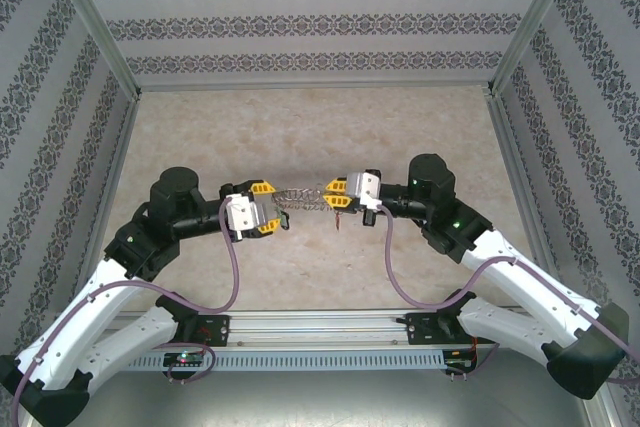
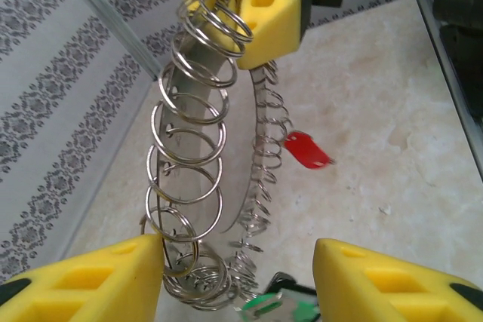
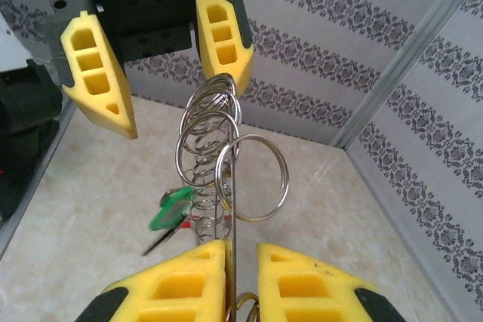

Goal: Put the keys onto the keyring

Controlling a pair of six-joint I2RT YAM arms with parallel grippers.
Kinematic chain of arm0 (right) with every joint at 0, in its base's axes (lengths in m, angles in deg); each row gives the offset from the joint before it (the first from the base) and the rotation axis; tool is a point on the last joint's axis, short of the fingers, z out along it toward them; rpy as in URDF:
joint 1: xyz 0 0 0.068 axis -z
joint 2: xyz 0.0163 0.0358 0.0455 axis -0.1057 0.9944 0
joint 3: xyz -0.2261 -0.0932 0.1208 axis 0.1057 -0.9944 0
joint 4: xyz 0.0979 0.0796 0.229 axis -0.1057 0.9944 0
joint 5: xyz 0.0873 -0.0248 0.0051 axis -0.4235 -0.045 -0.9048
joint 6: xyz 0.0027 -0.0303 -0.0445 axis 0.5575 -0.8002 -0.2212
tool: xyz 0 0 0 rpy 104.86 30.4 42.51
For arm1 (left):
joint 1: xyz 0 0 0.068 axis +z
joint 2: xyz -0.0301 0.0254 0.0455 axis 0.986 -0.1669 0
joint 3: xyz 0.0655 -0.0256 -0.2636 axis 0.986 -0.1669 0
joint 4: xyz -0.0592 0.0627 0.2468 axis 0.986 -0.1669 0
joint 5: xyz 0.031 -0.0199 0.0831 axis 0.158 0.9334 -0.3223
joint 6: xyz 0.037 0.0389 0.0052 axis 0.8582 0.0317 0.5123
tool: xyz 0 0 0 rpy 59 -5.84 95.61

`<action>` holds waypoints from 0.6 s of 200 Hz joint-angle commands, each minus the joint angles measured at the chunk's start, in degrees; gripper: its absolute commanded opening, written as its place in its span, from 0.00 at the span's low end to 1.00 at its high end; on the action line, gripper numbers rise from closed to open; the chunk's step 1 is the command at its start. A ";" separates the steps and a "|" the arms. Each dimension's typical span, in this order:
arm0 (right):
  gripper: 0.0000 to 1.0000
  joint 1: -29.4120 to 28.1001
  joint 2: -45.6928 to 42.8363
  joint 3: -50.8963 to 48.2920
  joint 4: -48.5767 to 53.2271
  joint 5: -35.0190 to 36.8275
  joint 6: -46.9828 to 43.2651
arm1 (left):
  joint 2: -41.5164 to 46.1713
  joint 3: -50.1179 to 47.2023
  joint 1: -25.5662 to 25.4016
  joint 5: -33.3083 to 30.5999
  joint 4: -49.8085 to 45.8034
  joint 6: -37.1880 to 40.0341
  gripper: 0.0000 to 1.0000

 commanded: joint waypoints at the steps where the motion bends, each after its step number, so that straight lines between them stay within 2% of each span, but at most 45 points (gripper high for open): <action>1: 0.00 0.51 -1.26 0.21 -7.90 -5.71 3.11 | 0.56 -0.85 -0.70 0.10 5.80 -4.20 0.57; 78: 0.00 1.65 -1.18 0.43 -10.12 -10.83 5.76 | 0.63 -0.40 -0.57 0.86 9.85 -6.45 0.57; 120: 0.00 2.12 -1.05 0.37 -10.57 -11.60 6.73 | 0.82 -0.12 -0.57 2.37 9.28 -6.17 0.42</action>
